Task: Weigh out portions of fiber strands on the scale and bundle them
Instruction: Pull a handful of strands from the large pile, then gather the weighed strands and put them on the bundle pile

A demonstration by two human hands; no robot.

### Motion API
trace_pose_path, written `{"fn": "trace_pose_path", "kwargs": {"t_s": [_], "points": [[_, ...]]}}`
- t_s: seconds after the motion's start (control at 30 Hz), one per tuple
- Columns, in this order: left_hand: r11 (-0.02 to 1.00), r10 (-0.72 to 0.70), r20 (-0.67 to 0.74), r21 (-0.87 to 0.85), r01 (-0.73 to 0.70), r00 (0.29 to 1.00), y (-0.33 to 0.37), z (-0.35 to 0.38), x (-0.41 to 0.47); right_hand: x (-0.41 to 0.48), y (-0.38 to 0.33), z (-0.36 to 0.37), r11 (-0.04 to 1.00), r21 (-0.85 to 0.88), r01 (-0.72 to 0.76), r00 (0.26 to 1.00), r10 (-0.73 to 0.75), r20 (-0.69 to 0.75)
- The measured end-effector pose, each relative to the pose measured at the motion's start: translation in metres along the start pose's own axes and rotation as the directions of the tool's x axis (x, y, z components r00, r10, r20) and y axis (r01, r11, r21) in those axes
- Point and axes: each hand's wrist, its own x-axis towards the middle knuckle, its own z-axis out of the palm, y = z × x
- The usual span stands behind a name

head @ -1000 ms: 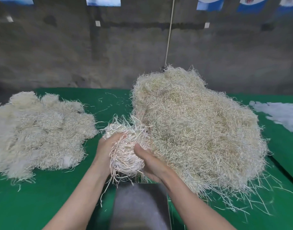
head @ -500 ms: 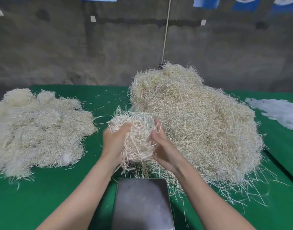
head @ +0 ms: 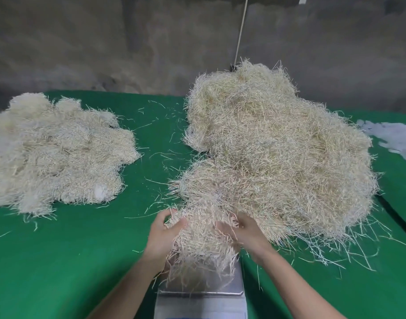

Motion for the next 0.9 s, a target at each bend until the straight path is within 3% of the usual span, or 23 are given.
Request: {"fn": "trace_pose_path", "kwargs": {"t_s": [0.1,0.2,0.23,0.33,0.47,0.6,0.77,0.9], "points": [[0.988,0.007,0.008,0.157,-0.008,1.0,-0.01,0.005,0.001,-0.007,0.009,-0.002,0.996,-0.087,0.026,0.999,-0.03,-0.039],[0.877,0.056,-0.014,0.479,-0.043,0.998,-0.01,0.003,-0.002,-0.007,0.013,-0.006,0.982,-0.183,0.056,0.996,-0.067,-0.056],[0.863,0.091,-0.033,0.501,-0.063,0.995,-0.007,0.0,-0.004,-0.007,0.013,-0.007,0.98,-0.187,0.065,0.995,-0.077,-0.055],[0.927,0.166,0.036,0.336,-0.168,0.986,-0.002,-0.015,-0.006,-0.008,0.01,-0.01,0.979,-0.192,0.073,0.996,-0.083,-0.042],[0.851,0.231,0.176,0.439,-0.286,0.957,-0.005,-0.016,-0.017,-0.013,0.006,-0.003,0.955,-0.283,0.091,0.995,-0.096,-0.006],[0.863,0.222,0.147,0.43,-0.264,0.964,-0.018,-0.01,-0.022,-0.017,0.007,0.007,0.893,-0.433,0.12,0.992,-0.129,0.01],[0.922,0.246,0.064,0.293,-0.254,0.967,-0.024,-0.022,-0.021,-0.023,-0.005,-0.01,0.96,-0.26,0.1,0.993,-0.113,-0.034],[0.967,0.245,-0.024,0.082,-0.242,0.969,-0.023,-0.026,-0.02,-0.028,-0.012,-0.021,0.953,-0.274,0.129,0.977,-0.17,-0.129]]}}
